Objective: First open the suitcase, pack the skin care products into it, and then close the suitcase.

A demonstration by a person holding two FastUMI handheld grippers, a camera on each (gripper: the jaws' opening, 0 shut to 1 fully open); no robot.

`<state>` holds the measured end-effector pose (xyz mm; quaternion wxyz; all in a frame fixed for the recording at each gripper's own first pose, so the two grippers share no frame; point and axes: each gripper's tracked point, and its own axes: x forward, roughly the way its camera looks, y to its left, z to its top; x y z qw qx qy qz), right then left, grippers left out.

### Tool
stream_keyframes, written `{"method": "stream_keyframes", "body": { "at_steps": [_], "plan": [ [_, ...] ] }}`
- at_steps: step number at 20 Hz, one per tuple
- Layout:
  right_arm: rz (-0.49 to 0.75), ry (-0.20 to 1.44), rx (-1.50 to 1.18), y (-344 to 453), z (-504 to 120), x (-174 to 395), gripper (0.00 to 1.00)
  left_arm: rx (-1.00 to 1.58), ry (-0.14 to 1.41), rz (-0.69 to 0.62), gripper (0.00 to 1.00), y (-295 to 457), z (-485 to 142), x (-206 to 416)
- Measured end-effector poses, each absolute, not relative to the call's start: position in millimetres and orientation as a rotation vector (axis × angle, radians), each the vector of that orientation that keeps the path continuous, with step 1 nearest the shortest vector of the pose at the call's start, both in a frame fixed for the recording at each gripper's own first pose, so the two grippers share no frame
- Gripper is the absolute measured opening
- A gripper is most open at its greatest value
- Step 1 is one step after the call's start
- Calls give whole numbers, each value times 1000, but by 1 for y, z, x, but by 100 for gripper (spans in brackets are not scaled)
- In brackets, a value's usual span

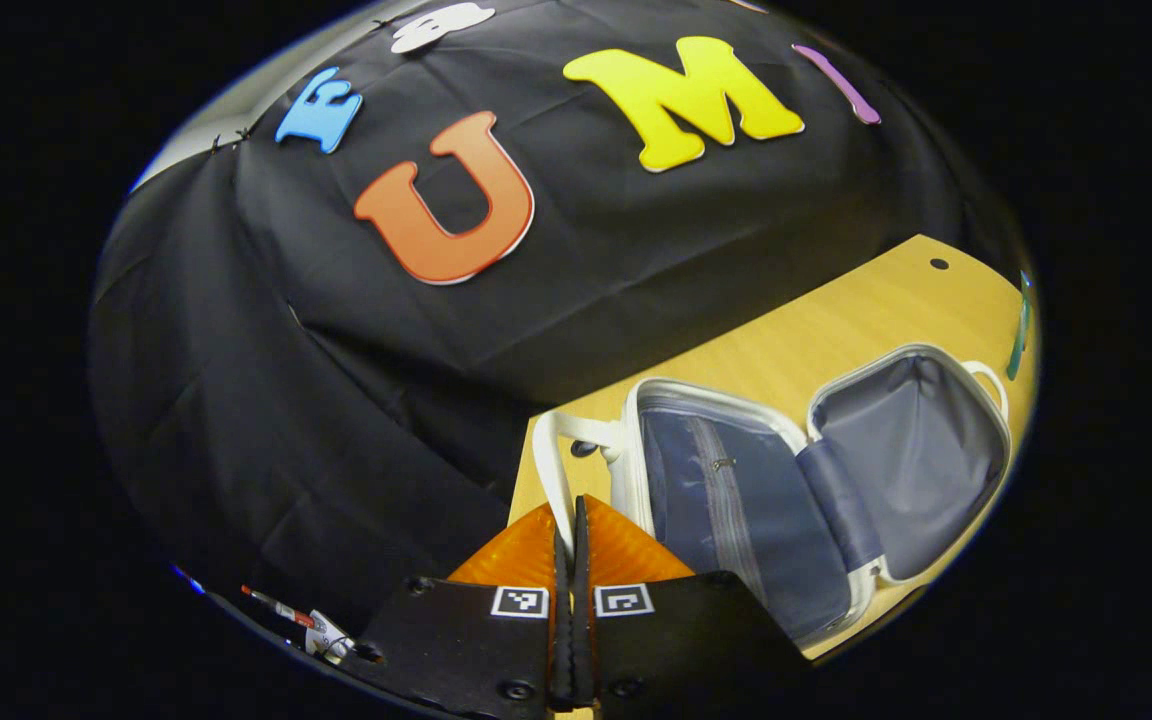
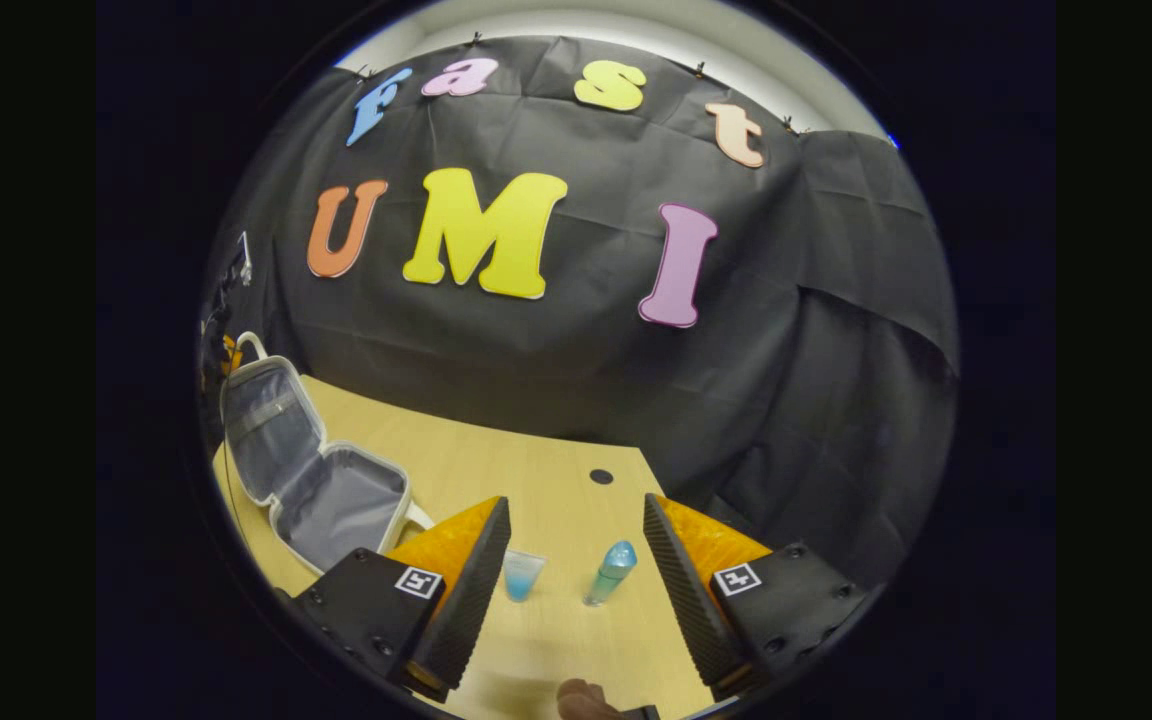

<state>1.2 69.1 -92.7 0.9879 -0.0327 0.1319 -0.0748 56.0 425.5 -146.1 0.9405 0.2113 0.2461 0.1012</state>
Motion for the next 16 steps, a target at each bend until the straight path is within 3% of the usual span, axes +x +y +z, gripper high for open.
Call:
{"method": "stream_keyframes", "body": {
  "at_steps": [12,16],
  "plan": [
    [-282,334,-62,36,-104,-22,80,75,832,136,6,471,-305,37],
    [-301,357,-82,30,-110,-22,80,74,781,178,25,485,-302,38]
  ]
}}
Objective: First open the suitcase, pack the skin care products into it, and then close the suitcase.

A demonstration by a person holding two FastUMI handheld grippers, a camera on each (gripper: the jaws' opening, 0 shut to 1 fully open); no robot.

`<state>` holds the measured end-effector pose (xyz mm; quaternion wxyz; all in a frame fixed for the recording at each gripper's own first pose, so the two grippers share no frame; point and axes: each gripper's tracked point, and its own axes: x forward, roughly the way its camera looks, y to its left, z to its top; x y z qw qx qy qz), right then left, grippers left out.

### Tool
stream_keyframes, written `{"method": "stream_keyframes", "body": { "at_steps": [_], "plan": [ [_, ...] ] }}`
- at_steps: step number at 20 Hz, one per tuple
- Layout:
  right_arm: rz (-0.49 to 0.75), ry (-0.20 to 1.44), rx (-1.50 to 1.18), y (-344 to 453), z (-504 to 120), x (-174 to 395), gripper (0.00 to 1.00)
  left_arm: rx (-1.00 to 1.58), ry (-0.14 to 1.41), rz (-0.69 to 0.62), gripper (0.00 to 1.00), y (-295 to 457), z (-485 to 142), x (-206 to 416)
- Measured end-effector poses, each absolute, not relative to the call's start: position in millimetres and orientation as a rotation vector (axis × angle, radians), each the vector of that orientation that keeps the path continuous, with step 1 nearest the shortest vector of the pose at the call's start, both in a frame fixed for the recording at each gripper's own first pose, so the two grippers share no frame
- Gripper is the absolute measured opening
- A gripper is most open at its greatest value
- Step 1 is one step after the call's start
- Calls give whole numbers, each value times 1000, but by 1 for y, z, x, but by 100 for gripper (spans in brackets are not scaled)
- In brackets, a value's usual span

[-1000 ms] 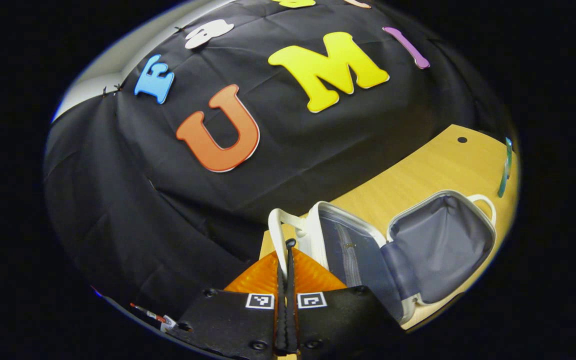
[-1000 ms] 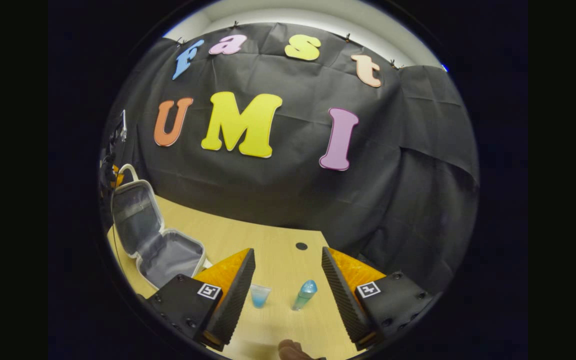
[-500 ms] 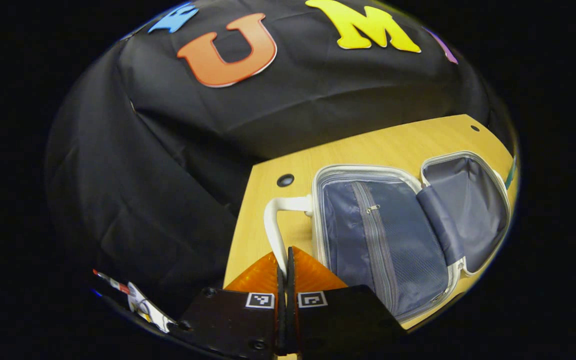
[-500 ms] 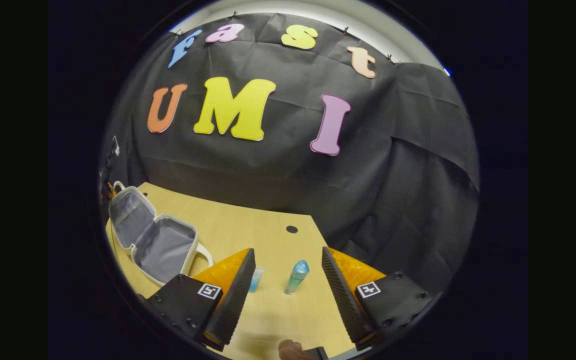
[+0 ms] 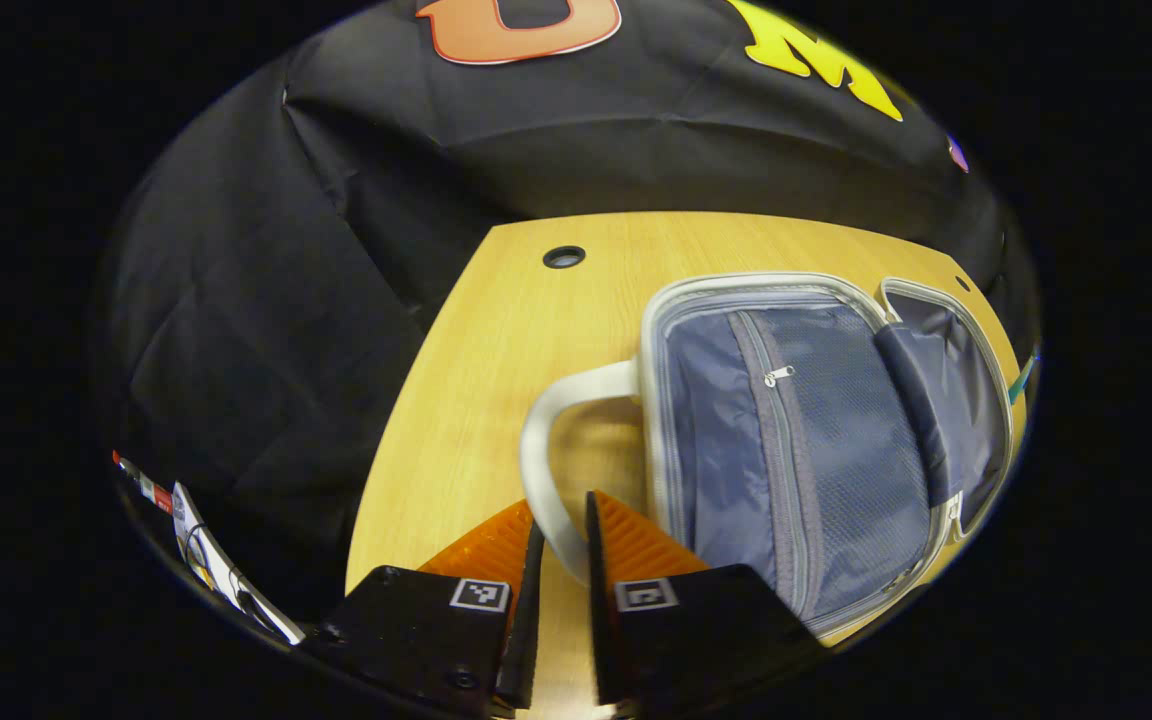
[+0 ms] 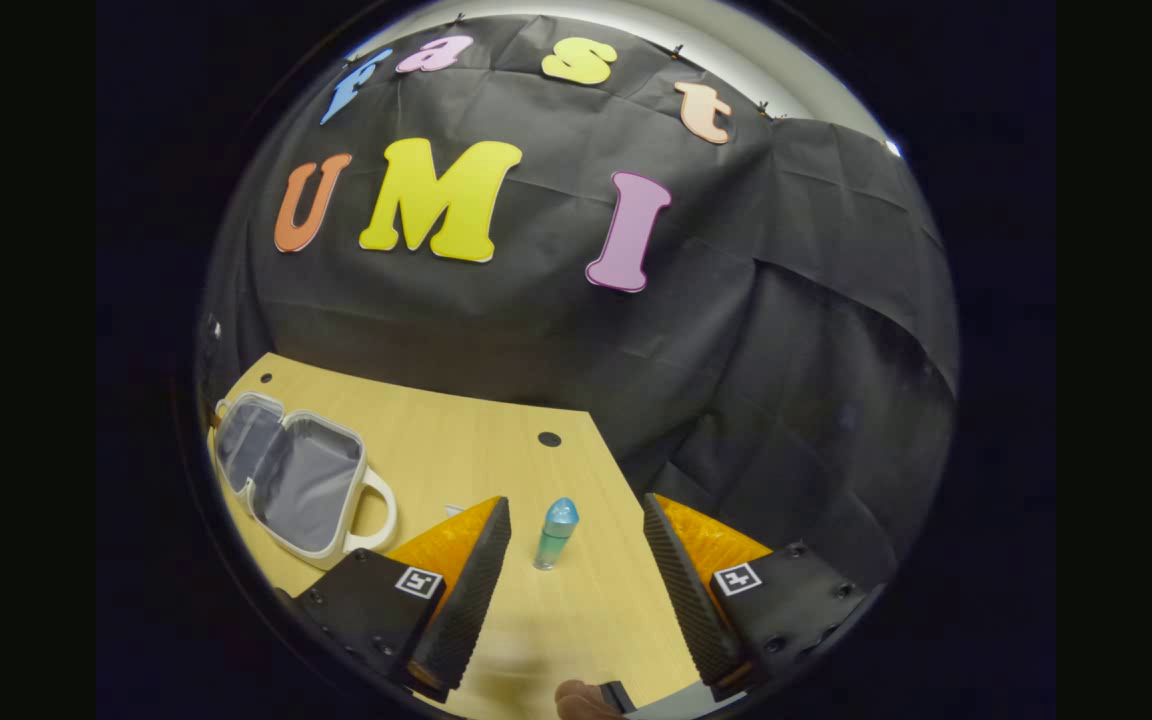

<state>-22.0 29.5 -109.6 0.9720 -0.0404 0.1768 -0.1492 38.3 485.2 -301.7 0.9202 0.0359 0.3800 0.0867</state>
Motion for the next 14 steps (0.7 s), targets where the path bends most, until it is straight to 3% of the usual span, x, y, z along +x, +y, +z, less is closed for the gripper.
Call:
{"method": "stream_keyframes", "body": {
  "at_steps": [1,5,9,14],
  "plan": [
    [-305,362,-87,27,-110,-21,80,88,750,185,55,487,-291,40],
    [-286,370,-108,17,-117,-25,80,174,656,217,100,480,-244,42],
    [-241,354,-100,5,-120,-22,80,184,554,182,100,420,-189,43],
    [-177,340,-95,-26,-130,-20,80,70,439,98,99,293,-139,34]
  ]
}}
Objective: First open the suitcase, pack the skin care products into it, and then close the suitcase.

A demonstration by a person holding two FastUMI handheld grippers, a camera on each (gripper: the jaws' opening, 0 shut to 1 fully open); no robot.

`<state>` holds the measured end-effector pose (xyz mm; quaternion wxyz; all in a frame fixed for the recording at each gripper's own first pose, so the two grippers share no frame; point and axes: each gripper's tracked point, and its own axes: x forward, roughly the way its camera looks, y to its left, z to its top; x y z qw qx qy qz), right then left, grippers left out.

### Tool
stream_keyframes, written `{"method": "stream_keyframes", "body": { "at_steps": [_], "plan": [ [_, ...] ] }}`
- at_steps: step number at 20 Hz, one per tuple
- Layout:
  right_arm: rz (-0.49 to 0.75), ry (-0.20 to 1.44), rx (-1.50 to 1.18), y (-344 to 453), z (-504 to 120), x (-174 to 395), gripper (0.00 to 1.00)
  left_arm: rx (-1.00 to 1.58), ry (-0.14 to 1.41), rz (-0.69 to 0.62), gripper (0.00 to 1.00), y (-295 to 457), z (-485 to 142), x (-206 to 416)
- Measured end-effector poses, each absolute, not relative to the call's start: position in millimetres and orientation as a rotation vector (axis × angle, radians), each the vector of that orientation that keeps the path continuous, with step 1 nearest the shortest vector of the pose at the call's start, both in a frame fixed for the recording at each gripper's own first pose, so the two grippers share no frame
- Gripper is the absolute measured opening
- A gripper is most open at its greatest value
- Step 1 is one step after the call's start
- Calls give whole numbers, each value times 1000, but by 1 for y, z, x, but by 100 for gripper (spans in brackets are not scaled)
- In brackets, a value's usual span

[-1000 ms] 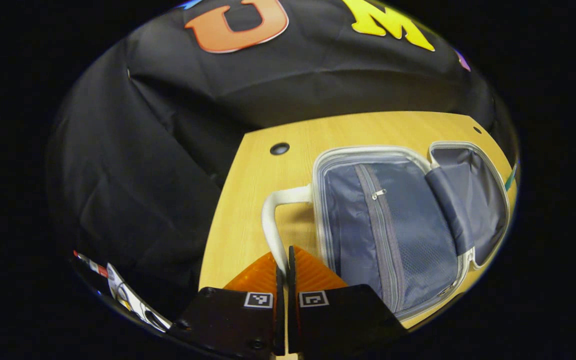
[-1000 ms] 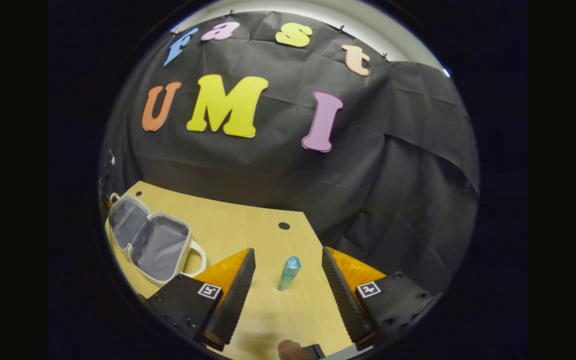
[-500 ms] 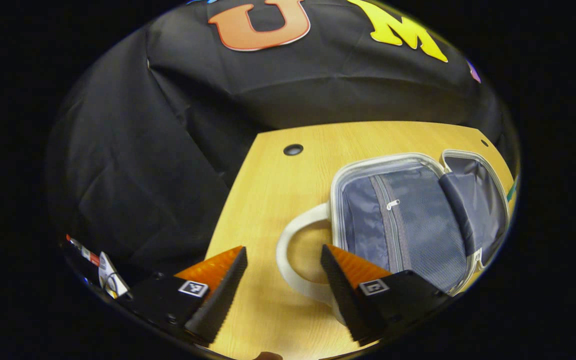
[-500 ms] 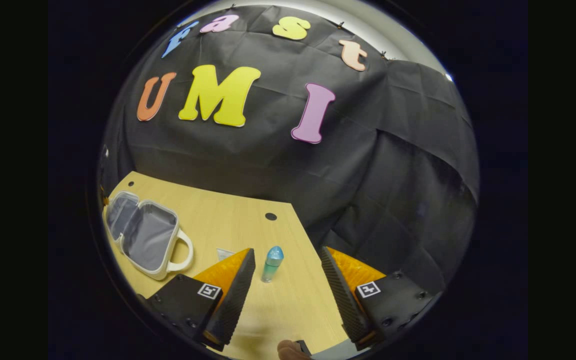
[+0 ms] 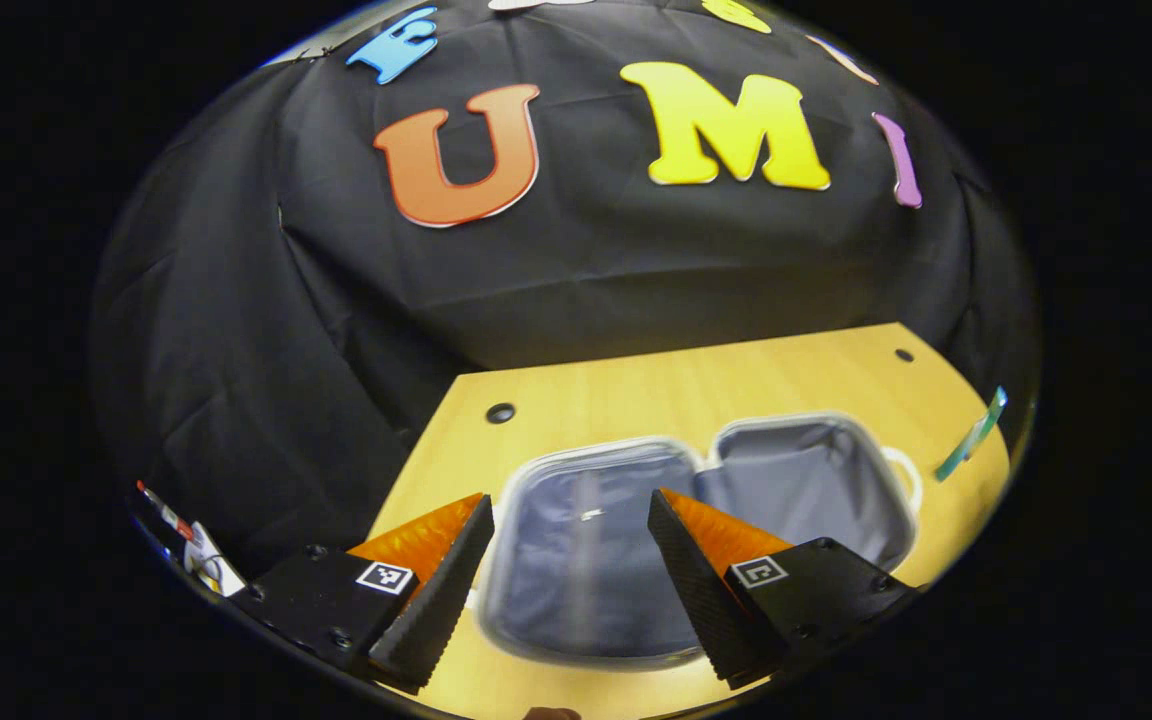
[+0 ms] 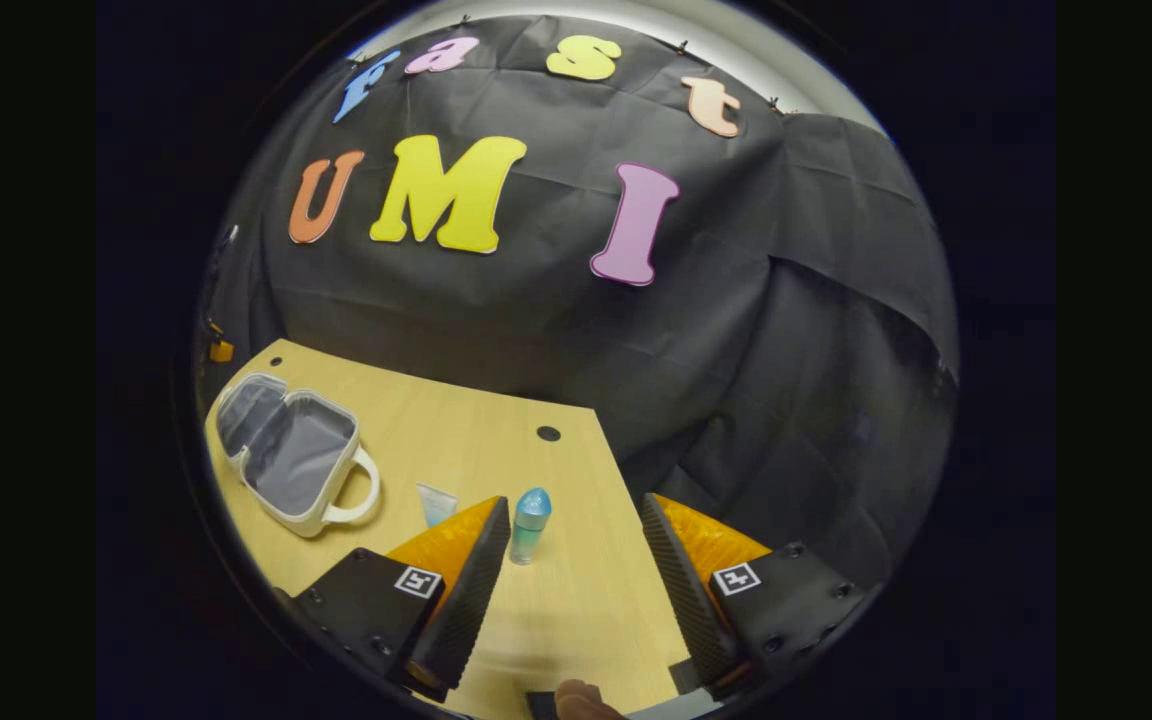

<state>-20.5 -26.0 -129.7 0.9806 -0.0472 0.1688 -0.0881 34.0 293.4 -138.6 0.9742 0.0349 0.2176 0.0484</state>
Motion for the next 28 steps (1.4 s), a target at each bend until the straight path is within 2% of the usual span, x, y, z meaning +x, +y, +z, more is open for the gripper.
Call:
{"method": "stream_keyframes", "body": {
  "at_steps": [9,16,23,28],
  "plan": [
    [-109,374,-73,-104,-160,-25,80,31,351,-57,99,71,-118,17],
    [-67,402,-82,-144,-178,-27,80,18,424,-165,99,-58,-167,16],
    [-10,456,-153,-160,-210,-27,80,-5,512,-234,99,-146,-241,35],
    [9,511,-166,-161,-237,-25,79,3,533,-188,98,-162,-276,73]
  ]
}}
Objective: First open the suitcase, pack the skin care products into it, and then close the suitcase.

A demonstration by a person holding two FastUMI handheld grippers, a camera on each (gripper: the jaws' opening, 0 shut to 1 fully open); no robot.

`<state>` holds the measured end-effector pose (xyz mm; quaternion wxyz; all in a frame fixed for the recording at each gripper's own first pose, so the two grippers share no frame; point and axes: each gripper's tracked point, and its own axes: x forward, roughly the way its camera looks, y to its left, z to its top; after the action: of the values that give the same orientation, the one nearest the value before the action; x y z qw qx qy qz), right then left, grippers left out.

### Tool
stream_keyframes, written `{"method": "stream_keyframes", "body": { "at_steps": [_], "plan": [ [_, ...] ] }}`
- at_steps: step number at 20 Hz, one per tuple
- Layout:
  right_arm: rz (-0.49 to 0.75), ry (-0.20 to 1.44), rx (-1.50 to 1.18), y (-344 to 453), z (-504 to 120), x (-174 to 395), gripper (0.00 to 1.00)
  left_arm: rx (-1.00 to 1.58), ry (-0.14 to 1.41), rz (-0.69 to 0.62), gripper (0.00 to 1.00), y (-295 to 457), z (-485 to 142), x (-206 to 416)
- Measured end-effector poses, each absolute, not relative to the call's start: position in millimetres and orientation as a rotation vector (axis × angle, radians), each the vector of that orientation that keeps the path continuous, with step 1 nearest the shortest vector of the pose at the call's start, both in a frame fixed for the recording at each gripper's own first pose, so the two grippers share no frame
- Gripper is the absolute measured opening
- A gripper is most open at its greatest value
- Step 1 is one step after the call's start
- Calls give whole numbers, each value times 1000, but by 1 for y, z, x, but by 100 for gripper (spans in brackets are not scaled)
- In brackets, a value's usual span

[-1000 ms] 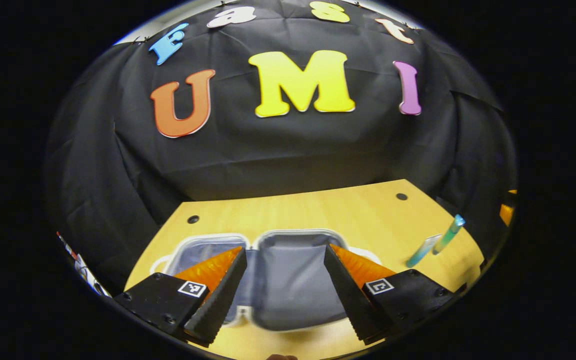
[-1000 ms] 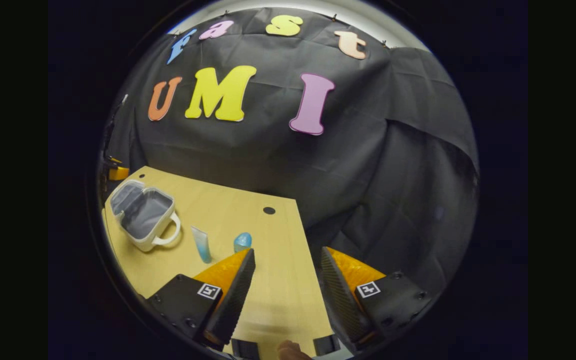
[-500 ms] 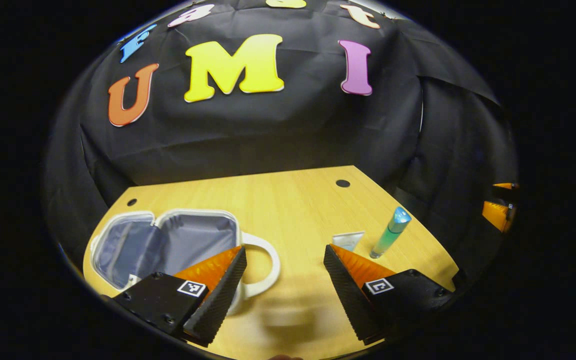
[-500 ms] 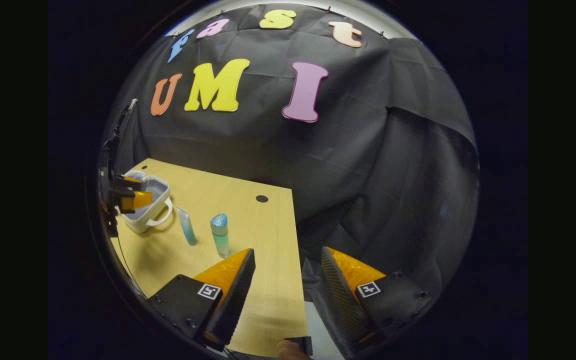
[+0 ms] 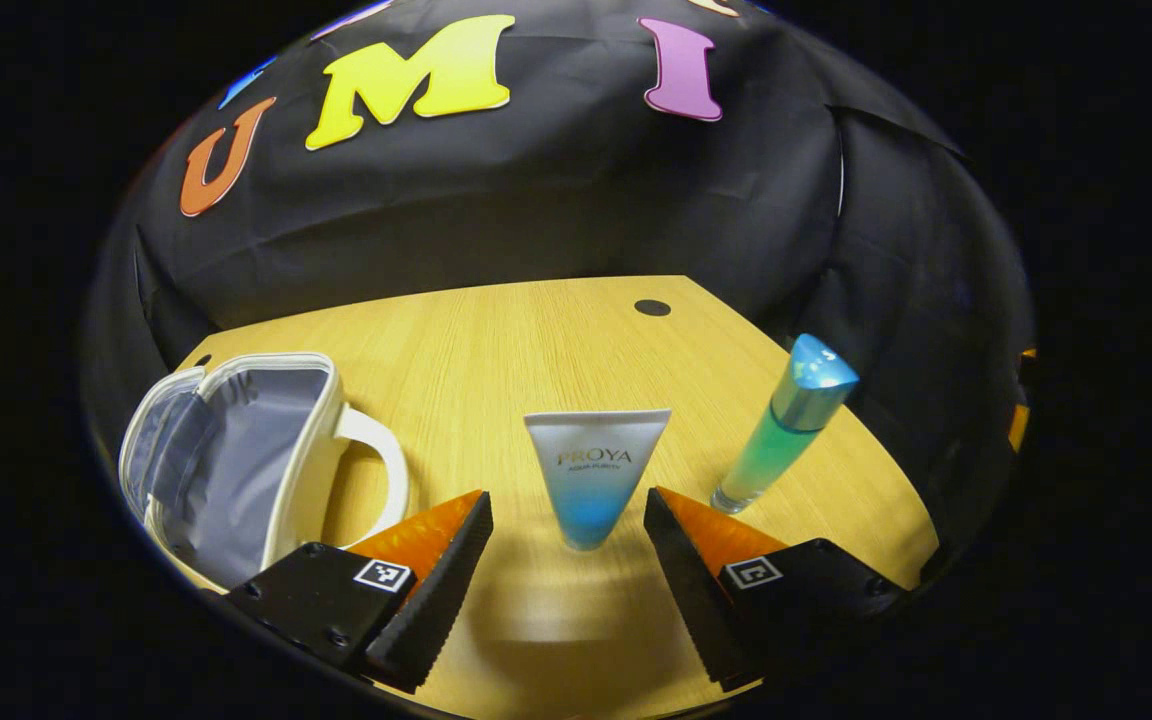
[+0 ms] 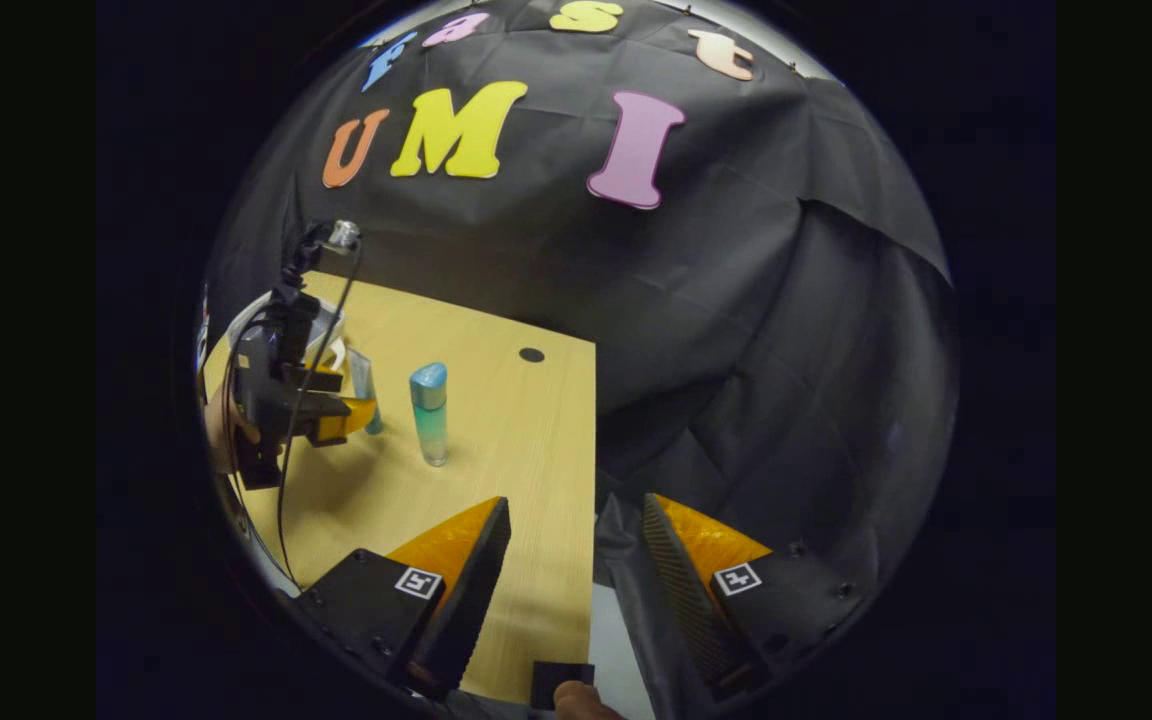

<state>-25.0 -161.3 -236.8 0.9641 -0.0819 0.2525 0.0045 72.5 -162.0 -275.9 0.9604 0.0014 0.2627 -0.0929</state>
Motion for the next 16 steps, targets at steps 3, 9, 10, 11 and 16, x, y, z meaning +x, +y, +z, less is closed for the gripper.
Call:
{"method": "stream_keyframes", "body": {
  "at_steps": [3,9,10,11,16],
  "plan": [
    [16,542,-163,-157,-249,-23,80,16,544,-191,82,-169,-290,91],
    [71,552,-124,-129,-257,-15,80,8,555,-246,54,-176,-296,101],
    [84,554,-114,-121,-258,-12,80,1,562,-265,53,-178,-295,98],
    [97,556,-109,-115,-261,-8,80,2,565,-274,52,-177,-291,95],
    [179,537,-88,-67,-265,29,80,20,541,-248,51,-154,-244,72]
  ]
}}
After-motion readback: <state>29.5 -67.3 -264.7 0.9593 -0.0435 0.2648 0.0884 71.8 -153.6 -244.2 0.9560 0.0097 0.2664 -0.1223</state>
